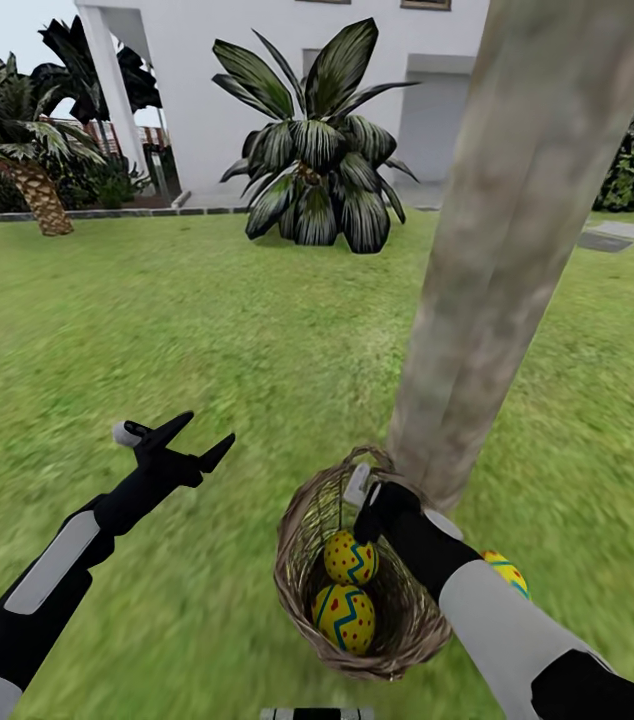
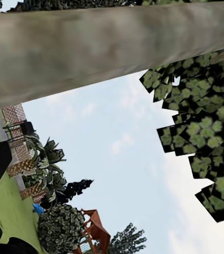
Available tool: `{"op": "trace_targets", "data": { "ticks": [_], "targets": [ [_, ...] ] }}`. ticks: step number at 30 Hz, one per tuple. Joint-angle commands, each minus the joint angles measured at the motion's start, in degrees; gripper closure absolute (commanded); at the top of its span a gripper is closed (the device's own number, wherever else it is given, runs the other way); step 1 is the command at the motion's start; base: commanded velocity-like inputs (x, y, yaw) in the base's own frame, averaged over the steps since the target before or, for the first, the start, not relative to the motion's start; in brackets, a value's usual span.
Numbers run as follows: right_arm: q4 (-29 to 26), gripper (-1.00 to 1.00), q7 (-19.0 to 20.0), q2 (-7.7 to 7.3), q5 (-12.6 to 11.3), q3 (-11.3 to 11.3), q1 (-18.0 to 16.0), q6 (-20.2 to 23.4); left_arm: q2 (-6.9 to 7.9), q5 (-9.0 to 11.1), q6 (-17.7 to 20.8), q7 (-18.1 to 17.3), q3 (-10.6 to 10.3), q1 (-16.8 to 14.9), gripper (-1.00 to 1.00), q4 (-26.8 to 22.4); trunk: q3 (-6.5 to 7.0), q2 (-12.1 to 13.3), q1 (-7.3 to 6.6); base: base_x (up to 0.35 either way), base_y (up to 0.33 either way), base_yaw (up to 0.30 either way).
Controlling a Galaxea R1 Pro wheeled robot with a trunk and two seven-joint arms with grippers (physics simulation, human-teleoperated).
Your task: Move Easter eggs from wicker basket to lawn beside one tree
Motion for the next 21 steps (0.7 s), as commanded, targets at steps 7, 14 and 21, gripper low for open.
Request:
{"op": "trace_targets", "data": {
  "ticks": [7,14,21],
  "targets": [
    [-0.27,-1.0,0.53,-0.14,0.63,0.15,-0.04,-0.05,0.06,0.41,0.28,-0.03,-0.13,-0.04,-1.0,0.02,-1.61,-0.12,0.17,0.0,0.0,0.0],
    [-0.48,-1.0,0.78,-0.15,0.63,0.18,-0.1,-0.05,0.06,0.41,0.28,-0.04,-0.13,-0.04,-1.0,0.02,-3.16,-0.21,0.35,0.0,0.0,0.0],
    [-2.68,-1.0,0.96,-0.15,0.63,0.2,-0.12,0.02,0.06,0.41,0.28,-0.02,-0.13,-0.04,-1.0,0.02,-4.71,-0.31,0.53,0.0,0.0,0.0]
  ]
}}
